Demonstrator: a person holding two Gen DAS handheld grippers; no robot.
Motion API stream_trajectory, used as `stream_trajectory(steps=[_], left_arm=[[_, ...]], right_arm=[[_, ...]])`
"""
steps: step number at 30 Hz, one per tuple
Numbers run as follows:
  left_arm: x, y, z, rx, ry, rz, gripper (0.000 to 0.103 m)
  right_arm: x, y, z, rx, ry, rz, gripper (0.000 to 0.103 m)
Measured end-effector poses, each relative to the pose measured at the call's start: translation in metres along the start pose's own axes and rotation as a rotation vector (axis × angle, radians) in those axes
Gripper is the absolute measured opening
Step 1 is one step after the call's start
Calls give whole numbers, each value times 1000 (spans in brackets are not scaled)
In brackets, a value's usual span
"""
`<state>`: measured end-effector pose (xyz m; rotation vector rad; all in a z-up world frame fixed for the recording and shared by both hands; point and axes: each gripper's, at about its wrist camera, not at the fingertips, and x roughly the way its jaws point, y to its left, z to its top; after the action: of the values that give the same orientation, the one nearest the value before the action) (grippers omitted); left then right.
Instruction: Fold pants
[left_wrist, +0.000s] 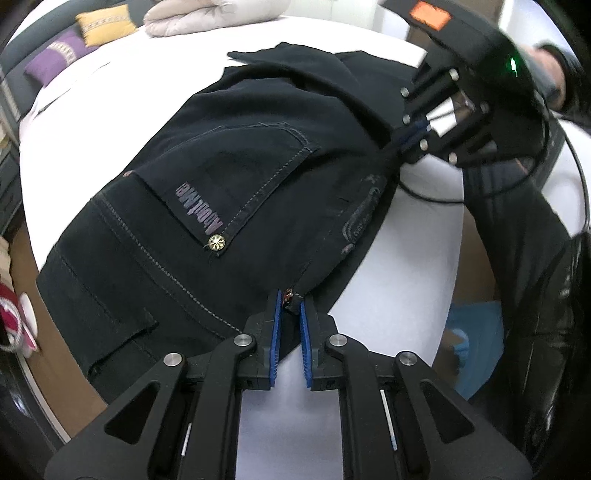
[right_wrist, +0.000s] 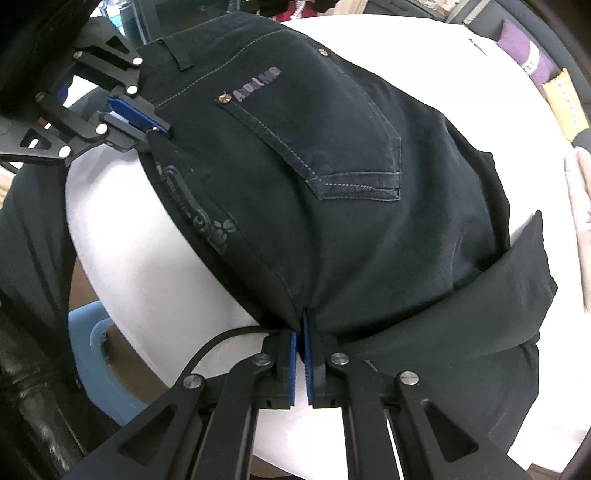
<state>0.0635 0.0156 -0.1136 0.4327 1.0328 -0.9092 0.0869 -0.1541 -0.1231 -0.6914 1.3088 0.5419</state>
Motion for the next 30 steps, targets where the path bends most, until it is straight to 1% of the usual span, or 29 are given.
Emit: stream_trajectory(steps=[5,7,9,11,12,14,15,17,19,21,23,24,28,29,30], left_arm=[[-18,0,-1,-56,-4,13,14],[-31,0,-1,-75,-11,30,14],[-46,-1,1,-103,-50,42,14],[-57,-3,8,-149,-107,38,14],[-56,-3,18,-181,-136,30,14],[-47,-4,32,-228,-161,28,14],[-37,-6,41,-249,-170,22,14],[-14,-9,58,-290,-174,4,14],[13,-11,68,-335,-138,8,14],[45,-11,69,-382,-62,38,14],[50,-9,65,-421,-88,38,14],[50,-9,66,-435,-90,34,14],[51,-10,75,-415,-74,52,14],[51,-12,72,-412,-74,58,14],[51,-12,76,-413,-74,62,14]], right_arm=[[-1,-4,10,52,-28,-46,8],[2,-1,6,73,-38,-59,8],[1,-2,10,98,-48,-67,8],[-3,0,13,120,-55,-80,9],[-3,-1,14,127,-58,-88,9],[-3,5,12,145,-64,-101,9],[-3,12,1,154,-68,-106,9],[-3,17,-4,160,-77,-122,9],[-6,28,-4,164,-85,-136,9],[-5,36,-6,150,-91,-157,9],[-4,44,-10,136,-99,-181,10],[8,47,-20,124,-107,-197,10],[11,65,-23,60,-132,-296,10],[10,70,-24,49,-138,-318,11],[7,73,-25,44,-144,-328,11]])
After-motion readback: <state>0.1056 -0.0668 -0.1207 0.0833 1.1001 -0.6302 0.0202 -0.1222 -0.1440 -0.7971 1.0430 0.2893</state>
